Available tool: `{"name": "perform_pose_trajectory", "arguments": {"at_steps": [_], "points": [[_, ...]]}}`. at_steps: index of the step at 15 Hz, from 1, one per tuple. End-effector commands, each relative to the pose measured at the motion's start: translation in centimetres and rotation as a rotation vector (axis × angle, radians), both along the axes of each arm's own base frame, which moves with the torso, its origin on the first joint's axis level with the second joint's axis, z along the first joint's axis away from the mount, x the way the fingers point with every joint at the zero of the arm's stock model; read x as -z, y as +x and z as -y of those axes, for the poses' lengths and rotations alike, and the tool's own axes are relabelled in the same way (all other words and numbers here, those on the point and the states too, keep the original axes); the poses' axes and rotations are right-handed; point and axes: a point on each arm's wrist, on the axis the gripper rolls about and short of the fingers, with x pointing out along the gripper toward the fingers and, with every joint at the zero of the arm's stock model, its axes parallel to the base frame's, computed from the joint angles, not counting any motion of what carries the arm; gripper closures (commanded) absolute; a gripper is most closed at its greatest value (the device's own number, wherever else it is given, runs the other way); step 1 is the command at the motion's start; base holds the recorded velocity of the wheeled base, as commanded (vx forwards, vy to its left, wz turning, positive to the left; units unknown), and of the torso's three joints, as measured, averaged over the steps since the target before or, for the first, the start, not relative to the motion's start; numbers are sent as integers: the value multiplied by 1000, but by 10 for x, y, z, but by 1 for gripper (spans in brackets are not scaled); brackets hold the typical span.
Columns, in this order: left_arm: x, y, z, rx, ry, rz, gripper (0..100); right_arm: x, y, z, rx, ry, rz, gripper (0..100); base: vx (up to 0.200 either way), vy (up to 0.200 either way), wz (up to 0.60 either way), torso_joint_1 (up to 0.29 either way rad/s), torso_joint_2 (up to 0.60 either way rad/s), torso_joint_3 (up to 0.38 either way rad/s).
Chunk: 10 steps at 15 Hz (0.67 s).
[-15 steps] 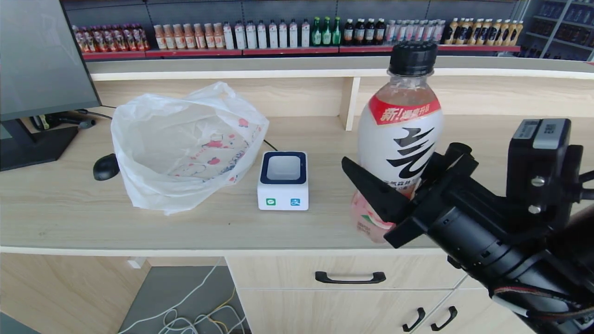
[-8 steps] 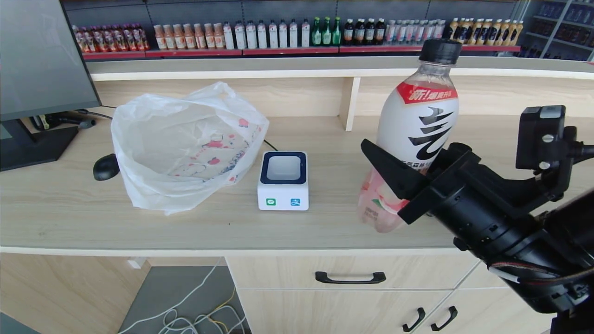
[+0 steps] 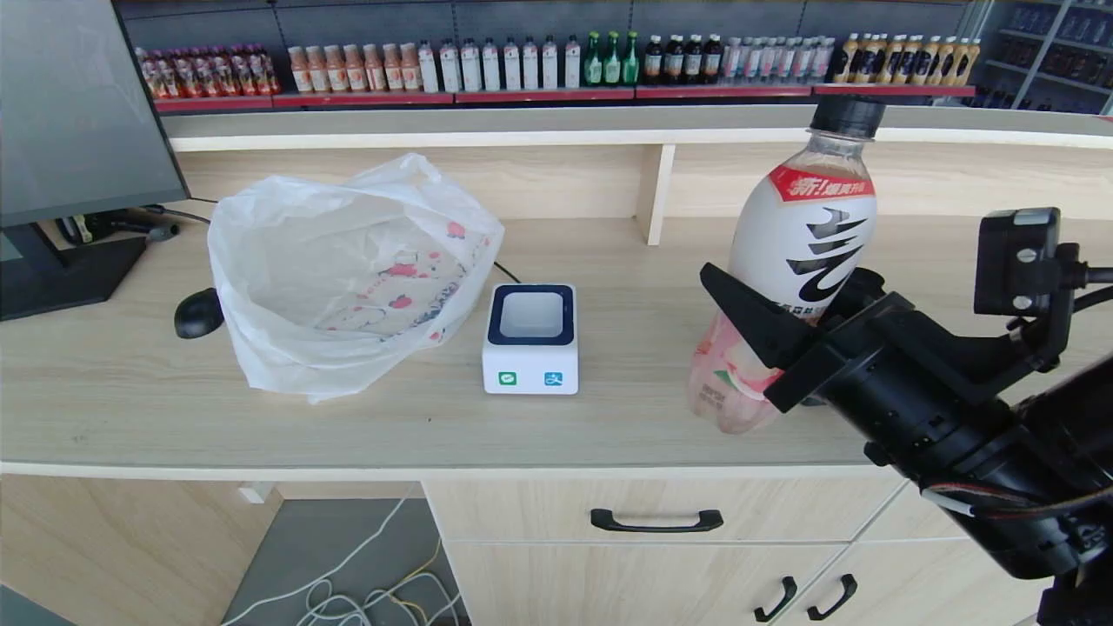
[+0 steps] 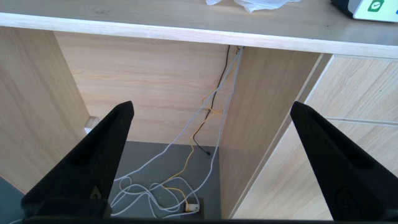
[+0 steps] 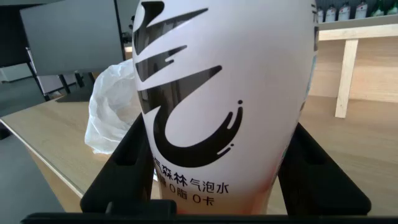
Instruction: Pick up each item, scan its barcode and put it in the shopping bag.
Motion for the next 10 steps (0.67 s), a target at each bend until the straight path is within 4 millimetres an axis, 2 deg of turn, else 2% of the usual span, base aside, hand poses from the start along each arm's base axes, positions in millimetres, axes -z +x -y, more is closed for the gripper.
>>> {"name": "perform_pose_trajectory", "arguments": {"at_steps": [1,6,10], "points": [[0,0,0,1,0,0,0,-2,-1,1,0,6,6,100,0,0,0,0,0,0],[0,0,0,-1,0,0,0,-8,-9,5,-1,11,34,100,0,0,0,0,0,0],[0,0,0,-1,-3,0,0,-11,-10,7,1,20,43,100,0,200,0,0,2,5]]}}
